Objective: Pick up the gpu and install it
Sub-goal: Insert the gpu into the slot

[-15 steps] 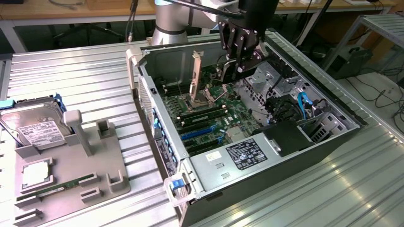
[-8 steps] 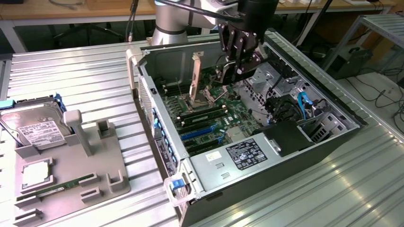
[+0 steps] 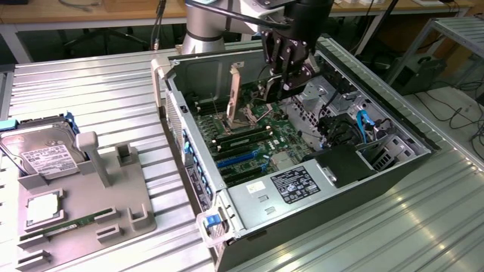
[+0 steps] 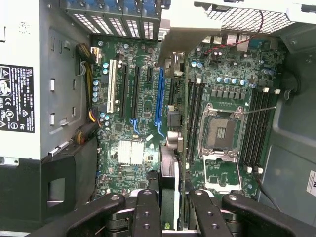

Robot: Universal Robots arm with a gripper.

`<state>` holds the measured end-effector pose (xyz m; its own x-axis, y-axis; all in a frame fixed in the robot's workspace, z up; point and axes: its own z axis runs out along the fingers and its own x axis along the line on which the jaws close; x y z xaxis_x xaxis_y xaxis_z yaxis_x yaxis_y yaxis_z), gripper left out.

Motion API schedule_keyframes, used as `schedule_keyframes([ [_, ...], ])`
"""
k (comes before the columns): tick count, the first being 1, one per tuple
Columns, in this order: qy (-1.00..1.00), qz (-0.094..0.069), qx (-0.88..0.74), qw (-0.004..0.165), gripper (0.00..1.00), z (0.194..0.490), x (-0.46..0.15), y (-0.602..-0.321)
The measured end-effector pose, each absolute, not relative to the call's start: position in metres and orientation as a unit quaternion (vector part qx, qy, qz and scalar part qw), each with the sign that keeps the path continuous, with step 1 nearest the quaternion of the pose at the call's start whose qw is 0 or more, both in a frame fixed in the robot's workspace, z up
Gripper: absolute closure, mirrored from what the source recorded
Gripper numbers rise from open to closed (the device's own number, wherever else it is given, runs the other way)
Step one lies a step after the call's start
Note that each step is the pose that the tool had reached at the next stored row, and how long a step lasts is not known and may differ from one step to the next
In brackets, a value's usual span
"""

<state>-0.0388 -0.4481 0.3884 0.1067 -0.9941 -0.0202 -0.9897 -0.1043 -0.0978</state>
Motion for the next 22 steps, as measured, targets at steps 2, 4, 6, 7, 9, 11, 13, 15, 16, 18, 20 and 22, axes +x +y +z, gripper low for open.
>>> schedule_keyframes([
  [2,0.668,-0.025,-0.743,0.043,0.73,0.387,-0.039,-0.448],
  [4,0.668,-0.025,-0.743,0.043,0.73,0.386,-0.039,-0.448],
  [6,0.668,-0.025,-0.743,0.043,0.73,0.386,-0.039,-0.449],
  [7,0.668,-0.025,-0.743,0.043,0.73,0.385,-0.039,-0.449],
  [9,0.668,-0.025,-0.743,0.043,0.73,0.384,-0.039,-0.449],
  [11,0.668,-0.025,-0.743,0.043,0.73,0.383,-0.039,-0.449],
  [13,0.668,-0.025,-0.743,0.043,0.73,0.382,-0.039,-0.449],
  [15,0.668,-0.025,-0.743,0.043,0.73,0.381,-0.039,-0.45],
  [16,0.668,-0.025,-0.743,0.043,0.73,0.38,-0.039,-0.45],
  [18,0.668,-0.025,-0.743,0.043,0.73,0.379,-0.039,-0.45],
  [20,0.668,-0.025,-0.743,0.043,0.73,0.378,-0.039,-0.451],
  [22,0.668,-0.025,-0.743,0.043,0.73,0.377,-0.039,-0.451],
])
